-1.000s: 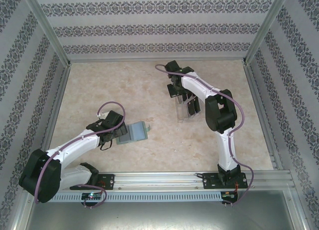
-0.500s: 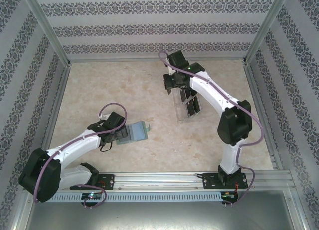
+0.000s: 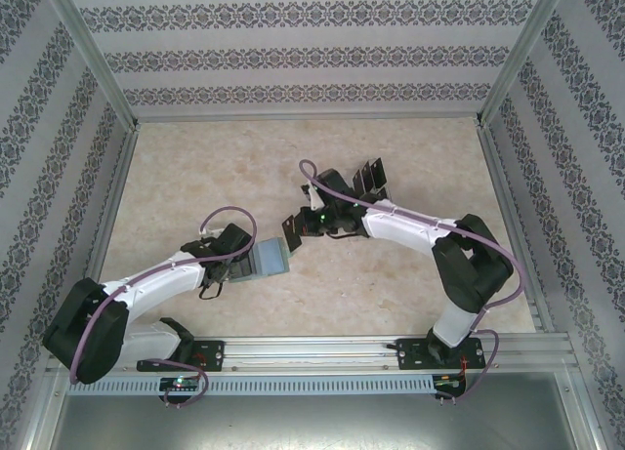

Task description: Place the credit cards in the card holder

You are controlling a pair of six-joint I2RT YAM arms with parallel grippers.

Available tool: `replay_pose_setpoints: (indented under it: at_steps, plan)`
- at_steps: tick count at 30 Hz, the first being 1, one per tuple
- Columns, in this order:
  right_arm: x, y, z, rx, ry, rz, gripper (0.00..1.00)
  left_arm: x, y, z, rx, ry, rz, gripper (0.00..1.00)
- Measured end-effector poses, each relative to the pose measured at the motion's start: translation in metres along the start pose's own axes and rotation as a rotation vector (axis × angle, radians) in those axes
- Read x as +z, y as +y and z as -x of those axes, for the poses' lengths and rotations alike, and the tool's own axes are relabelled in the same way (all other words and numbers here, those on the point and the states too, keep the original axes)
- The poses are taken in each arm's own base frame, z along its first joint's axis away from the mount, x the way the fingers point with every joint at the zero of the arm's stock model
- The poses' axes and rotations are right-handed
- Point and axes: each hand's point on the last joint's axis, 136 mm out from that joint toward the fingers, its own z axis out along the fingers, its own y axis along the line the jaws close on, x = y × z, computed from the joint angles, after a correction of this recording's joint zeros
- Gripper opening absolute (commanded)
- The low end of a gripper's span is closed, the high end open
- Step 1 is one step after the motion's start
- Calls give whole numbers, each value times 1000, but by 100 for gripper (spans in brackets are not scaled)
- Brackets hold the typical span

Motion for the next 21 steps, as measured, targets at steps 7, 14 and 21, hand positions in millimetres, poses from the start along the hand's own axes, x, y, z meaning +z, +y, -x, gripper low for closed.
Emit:
replay_pose_setpoints:
  at_steps: [7, 14, 21]
  plan:
    - [17, 13, -17, 67, -42, 119, 0, 0, 8, -5, -23, 0, 19, 100]
    - [32, 29, -17, 88, -74, 199, 0, 2, 12, -8, -32, 1, 32, 100]
    - [45, 34, -22, 93, -74, 229, 0, 2, 14, -8, -53, -2, 36, 100]
